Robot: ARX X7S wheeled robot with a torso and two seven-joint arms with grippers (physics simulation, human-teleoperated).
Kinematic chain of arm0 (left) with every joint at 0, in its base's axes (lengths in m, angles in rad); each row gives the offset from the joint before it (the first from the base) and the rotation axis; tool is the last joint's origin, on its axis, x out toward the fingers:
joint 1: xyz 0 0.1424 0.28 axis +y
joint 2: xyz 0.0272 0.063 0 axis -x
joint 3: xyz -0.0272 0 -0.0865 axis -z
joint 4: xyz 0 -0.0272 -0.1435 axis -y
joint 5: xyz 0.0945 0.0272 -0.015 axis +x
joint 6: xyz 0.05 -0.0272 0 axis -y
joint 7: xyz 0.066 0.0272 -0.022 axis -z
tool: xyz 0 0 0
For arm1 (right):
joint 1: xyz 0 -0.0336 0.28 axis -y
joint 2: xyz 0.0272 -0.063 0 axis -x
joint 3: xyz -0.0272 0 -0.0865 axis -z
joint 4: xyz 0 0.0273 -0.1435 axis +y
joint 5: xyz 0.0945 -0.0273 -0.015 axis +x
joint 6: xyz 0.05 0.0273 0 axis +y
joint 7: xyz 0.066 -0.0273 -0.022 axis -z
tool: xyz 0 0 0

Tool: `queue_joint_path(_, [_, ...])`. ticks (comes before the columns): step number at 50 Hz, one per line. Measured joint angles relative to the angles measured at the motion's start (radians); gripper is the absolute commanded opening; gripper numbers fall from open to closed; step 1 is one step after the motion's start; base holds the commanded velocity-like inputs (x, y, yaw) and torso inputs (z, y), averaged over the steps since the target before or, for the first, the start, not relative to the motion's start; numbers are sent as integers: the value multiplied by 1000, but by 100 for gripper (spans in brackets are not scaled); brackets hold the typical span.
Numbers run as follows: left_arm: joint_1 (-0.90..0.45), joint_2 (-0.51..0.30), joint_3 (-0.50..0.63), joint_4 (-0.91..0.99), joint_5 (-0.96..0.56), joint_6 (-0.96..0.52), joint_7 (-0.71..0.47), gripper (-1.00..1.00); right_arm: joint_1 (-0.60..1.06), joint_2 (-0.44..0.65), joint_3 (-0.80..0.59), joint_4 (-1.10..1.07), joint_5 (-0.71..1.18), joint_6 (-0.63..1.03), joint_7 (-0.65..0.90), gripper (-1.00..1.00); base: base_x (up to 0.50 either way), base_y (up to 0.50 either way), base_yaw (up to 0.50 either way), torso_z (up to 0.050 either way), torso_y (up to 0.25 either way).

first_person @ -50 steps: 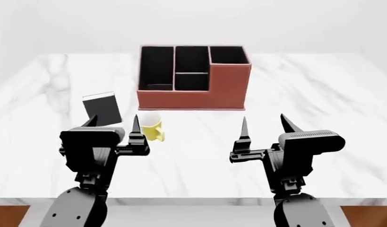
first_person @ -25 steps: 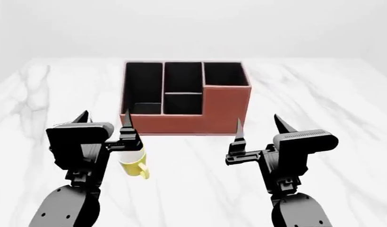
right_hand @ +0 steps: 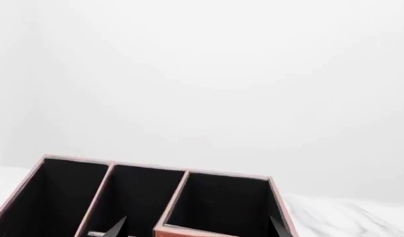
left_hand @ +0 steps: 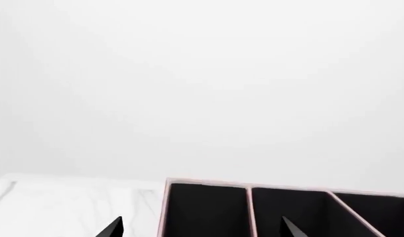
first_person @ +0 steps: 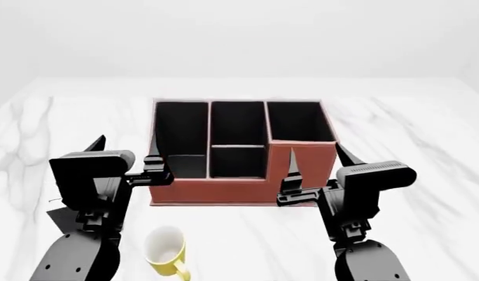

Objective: Pick up the yellow and white mug and place it to the right of the caddy.

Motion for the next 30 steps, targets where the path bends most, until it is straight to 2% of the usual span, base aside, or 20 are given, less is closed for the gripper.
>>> queue_joint_path(14, [0, -8, 5, 2, -5, 4, -8, 100, -6, 9, -7, -10, 18, 1, -1, 100, 0, 0, 0, 0, -8])
queue_joint_path(30, [4, -23, 8, 22, -9, 0, -18, 100, -25, 34, -54, -116, 31, 22, -24, 100, 0, 0, 0, -1, -247])
